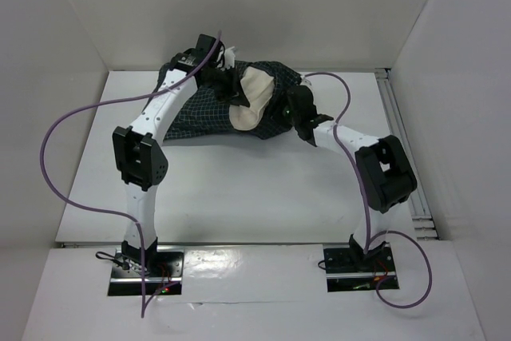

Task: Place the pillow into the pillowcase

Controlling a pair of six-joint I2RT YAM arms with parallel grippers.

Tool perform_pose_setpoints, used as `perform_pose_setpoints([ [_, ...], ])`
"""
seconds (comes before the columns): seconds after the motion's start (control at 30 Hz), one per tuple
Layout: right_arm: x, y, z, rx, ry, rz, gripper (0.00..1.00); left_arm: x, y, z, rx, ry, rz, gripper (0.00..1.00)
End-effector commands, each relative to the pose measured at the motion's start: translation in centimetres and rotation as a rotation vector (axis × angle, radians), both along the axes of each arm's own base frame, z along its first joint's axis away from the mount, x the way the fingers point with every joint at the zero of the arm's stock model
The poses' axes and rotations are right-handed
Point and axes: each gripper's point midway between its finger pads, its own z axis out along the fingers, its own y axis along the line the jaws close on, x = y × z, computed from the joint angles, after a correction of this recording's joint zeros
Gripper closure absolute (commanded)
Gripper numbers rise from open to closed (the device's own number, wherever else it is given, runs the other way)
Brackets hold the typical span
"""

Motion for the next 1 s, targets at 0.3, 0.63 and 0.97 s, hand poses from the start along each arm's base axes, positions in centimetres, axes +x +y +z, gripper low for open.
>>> perform_pose_setpoints([
  [0.3,2.9,-0.3,4.2,0.14,-0.154,-0.1,0.46,0.8,-1.4,2.3,-0.116,-0.039,-0.034,1.0],
  [0.63,4.0,-0.9,2.9,0.12,-0.137,-0.162,1.0,1.0,-1.6,0.9,-0.123,-0.021,-0.031,1.0],
  [0.97,-5.3,0.5,4.3,0.094,-0.135,0.176,1.0,4.7,-2.1,0.4,-0.196,-0.03,0.124,1.0],
])
